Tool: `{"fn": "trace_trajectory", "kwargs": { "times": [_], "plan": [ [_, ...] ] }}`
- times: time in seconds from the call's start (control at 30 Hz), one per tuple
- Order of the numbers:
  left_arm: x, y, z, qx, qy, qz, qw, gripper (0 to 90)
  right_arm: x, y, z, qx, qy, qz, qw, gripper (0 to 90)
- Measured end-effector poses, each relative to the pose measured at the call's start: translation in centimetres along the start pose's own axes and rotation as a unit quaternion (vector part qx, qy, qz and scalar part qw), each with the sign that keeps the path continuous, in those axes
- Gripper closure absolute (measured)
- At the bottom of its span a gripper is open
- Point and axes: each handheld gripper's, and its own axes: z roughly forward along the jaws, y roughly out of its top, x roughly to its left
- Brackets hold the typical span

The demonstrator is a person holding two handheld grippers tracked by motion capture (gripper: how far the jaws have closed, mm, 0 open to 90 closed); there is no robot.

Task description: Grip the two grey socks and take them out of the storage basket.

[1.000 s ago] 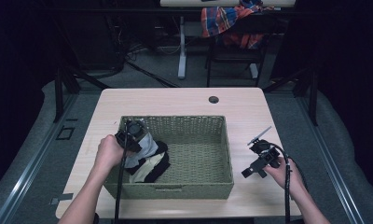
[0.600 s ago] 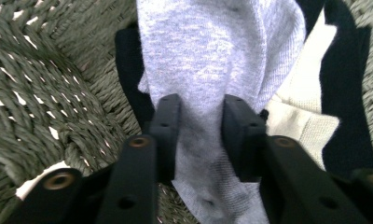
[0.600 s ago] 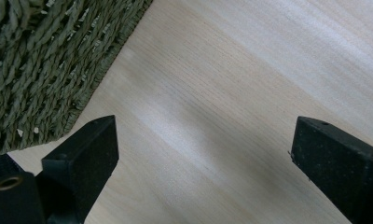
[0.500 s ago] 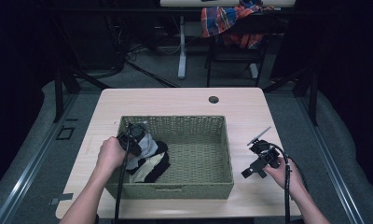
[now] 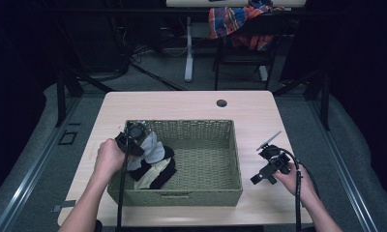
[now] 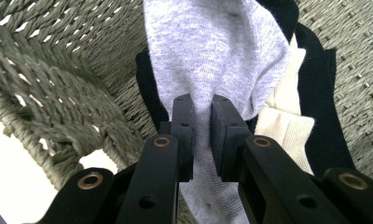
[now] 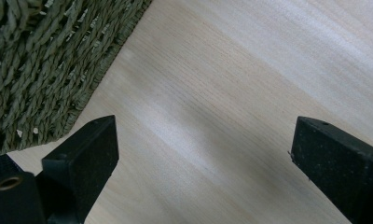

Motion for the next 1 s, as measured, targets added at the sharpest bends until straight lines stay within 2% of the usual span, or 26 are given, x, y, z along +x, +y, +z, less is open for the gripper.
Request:
{"fn": "trace_trajectory", "kwargs": {
  "times": [0.17, 0.23, 0.43, 0.5, 0.6, 0.63, 0.7, 0.73, 0.77, 0.83, 0.9, 0.93, 0.97, 1.0],
  "plan": [
    [0.3, -0.2, 0.0, -0.003, -0.004, -0.006, 1.0000, 80.9, 0.0, 0.0, 0.1, -0.001, 0.001, -0.001, 1.0000, 7.3],
    [0.3, -0.2, 0.0, -0.005, -0.011, -0.006, 0.9999, 80.9, 0.0, 0.0, 0.0, 0.002, 0.000, -0.002, 1.0000, 7.3],
    [-0.1, -0.1, 0.7, -0.016, -0.066, 0.000, 0.9977, 79.0, 0.0, 0.0, 0.1, 0.000, 0.000, 0.000, 1.0000, 7.3],
    [-0.4, 0.0, 1.2, -0.007, -0.061, 0.008, 0.9981, 78.6, 0.0, 0.0, 0.1, 0.002, 0.000, 0.000, 1.0000, 7.3],
    [-0.6, 0.2, 1.4, 0.002, -0.066, 0.015, 0.9977, 78.5, 0.0, 0.0, 0.1, 0.001, -0.002, 0.000, 1.0000, 7.3],
    [-0.6, 0.2, 1.3, 0.000, -0.071, 0.015, 0.9973, 78.6, 0.1, 0.0, 0.1, -0.002, 0.000, 0.002, 1.0000, 7.3],
    [-0.7, 0.1, 1.2, -0.010, -0.095, 0.013, 0.9953, 79.0, 0.1, 0.0, 0.1, -0.005, 0.003, 0.005, 1.0000, 7.3],
    [-0.7, 0.1, 1.2, -0.009, -0.099, 0.016, 0.9949, 79.5, 0.0, 0.0, 0.1, -0.001, 0.002, 0.002, 1.0000, 7.3],
    [-0.8, 0.1, 1.2, -0.002, -0.096, 0.018, 0.9952, 79.4, 0.0, 0.0, 0.2, -0.003, 0.004, 0.004, 1.0000, 7.3],
    [-1.1, 0.2, 1.6, 0.019, -0.066, 0.024, 0.9973, 74.8, 0.2, -0.1, 0.3, -0.010, 0.001, 0.011, 0.9999, 7.3],
    [-1.2, 0.2, 2.0, 0.029, -0.058, 0.019, 0.9977, 69.3, 0.2, 0.0, 0.3, -0.007, 0.003, 0.008, 0.9999, 7.3],
    [-1.3, 0.2, 2.1, 0.037, -0.044, 0.013, 0.9983, 64.5, 0.1, 0.0, 0.1, 0.006, -0.003, -0.003, 1.0000, 7.3],
    [-1.3, 0.2, 2.1, 0.037, -0.044, 0.013, 0.9983, 62.0, 0.0, 0.0, 0.0, 0.006, -0.002, -0.004, 1.0000, 7.3],
    [-1.3, 0.2, 2.5, 0.055, -0.038, 0.012, 0.9977, 59.6, 0.0, 0.0, 0.1, 0.001, 0.000, 0.001, 1.0000, 7.3]
  ]
}}
